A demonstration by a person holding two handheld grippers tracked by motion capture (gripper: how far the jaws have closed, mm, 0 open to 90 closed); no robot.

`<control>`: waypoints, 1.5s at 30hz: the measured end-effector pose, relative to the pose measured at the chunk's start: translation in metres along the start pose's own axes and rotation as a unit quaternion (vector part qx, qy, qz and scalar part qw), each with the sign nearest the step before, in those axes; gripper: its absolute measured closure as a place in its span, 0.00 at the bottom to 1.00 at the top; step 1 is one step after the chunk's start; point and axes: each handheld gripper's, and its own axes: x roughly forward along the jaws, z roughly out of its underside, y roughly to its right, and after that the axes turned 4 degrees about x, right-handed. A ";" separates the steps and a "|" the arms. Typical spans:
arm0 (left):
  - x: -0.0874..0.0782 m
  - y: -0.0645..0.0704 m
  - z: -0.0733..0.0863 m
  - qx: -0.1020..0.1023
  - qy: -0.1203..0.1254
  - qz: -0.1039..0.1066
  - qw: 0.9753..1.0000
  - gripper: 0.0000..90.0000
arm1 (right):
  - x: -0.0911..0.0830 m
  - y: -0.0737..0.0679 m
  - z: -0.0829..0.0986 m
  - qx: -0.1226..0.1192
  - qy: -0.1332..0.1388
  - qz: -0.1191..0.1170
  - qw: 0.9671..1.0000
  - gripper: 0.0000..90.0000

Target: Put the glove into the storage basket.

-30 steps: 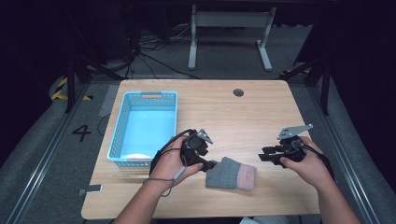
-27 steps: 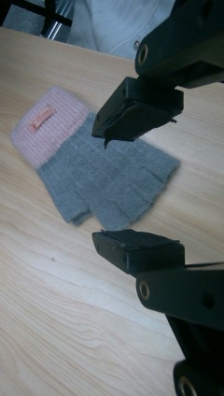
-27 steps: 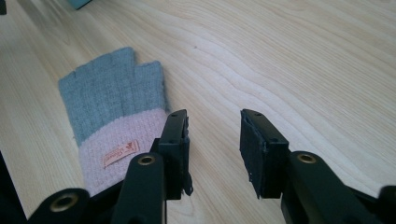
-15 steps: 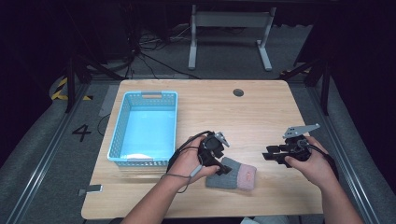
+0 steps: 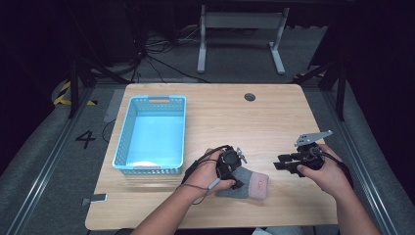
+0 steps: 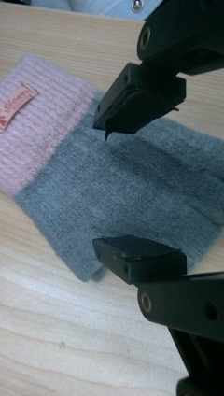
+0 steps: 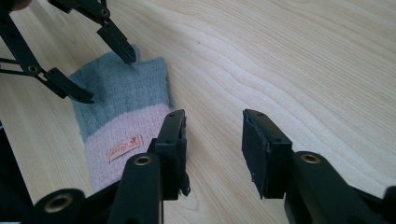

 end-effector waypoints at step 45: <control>0.022 0.017 -0.019 0.050 -0.095 -0.036 0.994 0.45 | -0.009 0.004 -0.001 0.005 0.036 -0.015 0.999 0.64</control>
